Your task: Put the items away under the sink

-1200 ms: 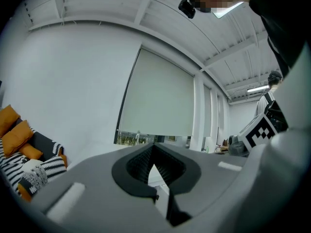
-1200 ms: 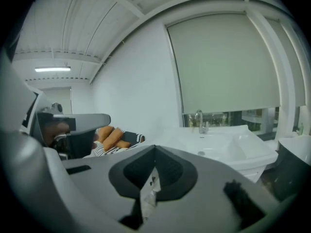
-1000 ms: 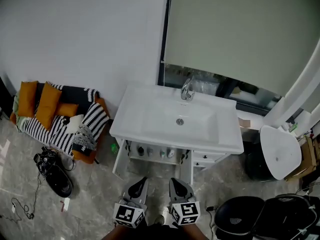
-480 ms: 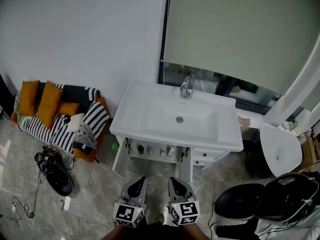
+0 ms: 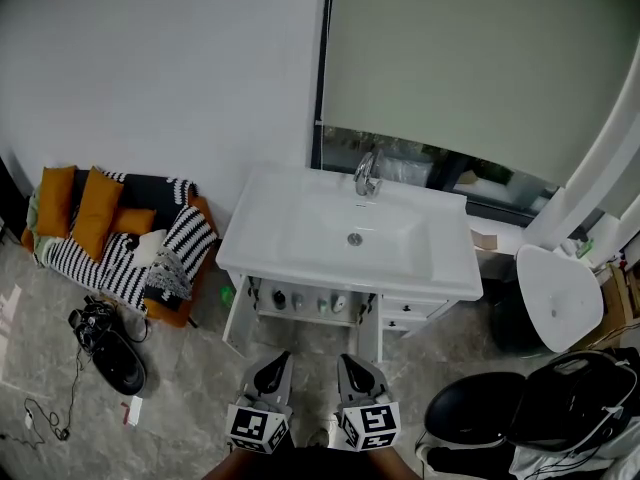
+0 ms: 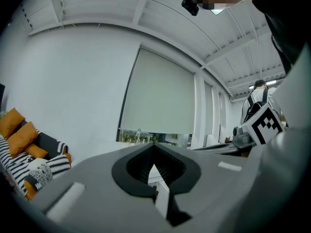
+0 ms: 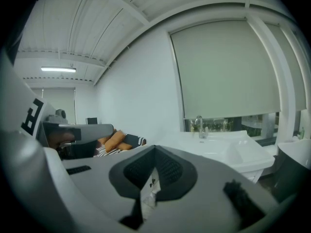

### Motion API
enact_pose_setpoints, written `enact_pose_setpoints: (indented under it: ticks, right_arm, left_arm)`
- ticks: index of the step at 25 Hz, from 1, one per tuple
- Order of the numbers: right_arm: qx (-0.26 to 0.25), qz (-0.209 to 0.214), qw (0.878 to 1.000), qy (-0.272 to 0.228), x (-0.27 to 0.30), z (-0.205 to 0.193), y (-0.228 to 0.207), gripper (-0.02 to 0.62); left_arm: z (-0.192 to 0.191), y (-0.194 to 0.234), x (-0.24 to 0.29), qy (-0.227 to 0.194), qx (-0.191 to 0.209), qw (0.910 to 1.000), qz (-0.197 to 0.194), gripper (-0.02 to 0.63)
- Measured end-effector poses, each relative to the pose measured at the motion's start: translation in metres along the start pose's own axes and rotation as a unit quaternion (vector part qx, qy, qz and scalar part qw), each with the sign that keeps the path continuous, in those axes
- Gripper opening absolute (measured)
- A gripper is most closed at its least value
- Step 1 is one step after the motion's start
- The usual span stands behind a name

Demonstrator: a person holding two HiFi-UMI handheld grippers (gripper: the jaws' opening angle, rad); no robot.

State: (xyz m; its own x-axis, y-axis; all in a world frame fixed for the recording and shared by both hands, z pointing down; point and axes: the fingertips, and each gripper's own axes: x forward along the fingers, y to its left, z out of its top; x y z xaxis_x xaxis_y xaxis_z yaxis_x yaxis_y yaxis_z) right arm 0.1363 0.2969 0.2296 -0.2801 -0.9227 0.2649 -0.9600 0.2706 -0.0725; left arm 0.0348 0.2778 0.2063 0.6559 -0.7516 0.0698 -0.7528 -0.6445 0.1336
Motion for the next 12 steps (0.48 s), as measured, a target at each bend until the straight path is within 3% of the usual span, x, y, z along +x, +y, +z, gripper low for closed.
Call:
enact_pose_setpoints:
  ticks: [12]
  right_arm:
    - [-0.001,-0.001,1.000,-0.005,-0.012,-0.006,0.005,0.015]
  left_arm:
    - [-0.005,-0.007,-0.009,0.000,-0.004,1.0000,0.001,0.008]
